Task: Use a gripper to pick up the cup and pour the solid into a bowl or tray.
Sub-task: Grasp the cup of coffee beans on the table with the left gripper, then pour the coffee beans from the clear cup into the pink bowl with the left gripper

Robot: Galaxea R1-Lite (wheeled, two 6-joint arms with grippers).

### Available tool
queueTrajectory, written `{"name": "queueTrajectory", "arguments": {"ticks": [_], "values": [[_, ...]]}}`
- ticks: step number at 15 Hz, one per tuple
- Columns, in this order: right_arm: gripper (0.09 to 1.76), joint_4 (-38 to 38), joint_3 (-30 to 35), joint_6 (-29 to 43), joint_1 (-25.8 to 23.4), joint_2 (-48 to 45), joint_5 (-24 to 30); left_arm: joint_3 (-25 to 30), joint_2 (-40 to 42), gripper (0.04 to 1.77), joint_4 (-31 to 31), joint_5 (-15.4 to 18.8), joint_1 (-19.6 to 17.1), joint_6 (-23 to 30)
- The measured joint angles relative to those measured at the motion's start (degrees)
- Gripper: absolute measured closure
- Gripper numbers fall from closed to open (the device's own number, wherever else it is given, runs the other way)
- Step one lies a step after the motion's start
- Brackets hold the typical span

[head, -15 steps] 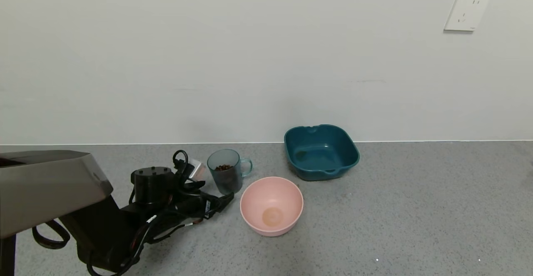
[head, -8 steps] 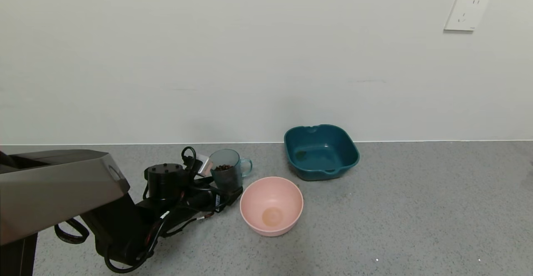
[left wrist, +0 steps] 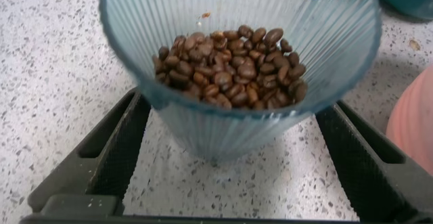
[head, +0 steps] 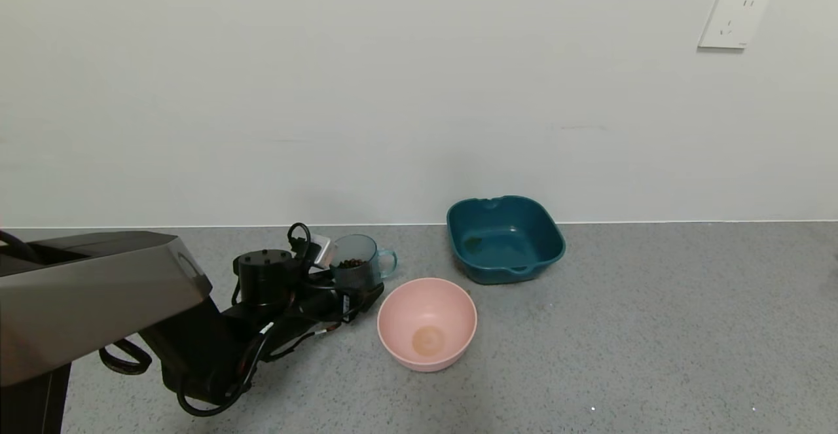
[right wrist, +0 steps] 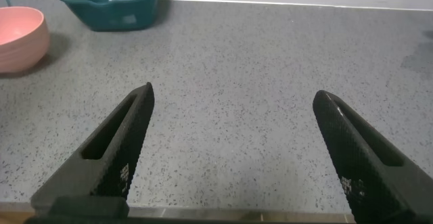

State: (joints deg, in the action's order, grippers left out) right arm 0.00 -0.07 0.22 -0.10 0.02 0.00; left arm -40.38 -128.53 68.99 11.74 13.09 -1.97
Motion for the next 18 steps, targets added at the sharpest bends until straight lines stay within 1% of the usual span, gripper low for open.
{"name": "queueTrajectory", "arguments": {"ticks": [9,10,11,12,14,18], "values": [[0.14,0.00,0.00,0.00,0.00,0.00,0.00,-1.73,-1.11,0.09,-0.05,-0.09,-0.09,0.74],[0.14,0.00,0.00,0.00,0.00,0.00,0.00,-1.74,-1.13,0.20,0.15,-0.04,-0.09,0.82],[0.14,0.00,0.00,0.02,0.00,0.00,0.00,-1.74,-1.11,0.38,0.24,-0.09,-0.11,0.82],[0.14,0.00,0.00,0.00,0.00,0.00,0.00,-1.71,-1.10,0.47,0.22,-0.06,-0.11,0.82],[0.14,0.00,0.00,0.02,0.02,0.00,0.00,-1.68,-0.99,0.52,-0.16,-0.11,-0.09,0.83],[0.14,0.00,0.00,0.00,0.02,0.00,0.00,-1.52,-0.66,0.53,-0.28,-0.11,-0.20,0.88]]}}
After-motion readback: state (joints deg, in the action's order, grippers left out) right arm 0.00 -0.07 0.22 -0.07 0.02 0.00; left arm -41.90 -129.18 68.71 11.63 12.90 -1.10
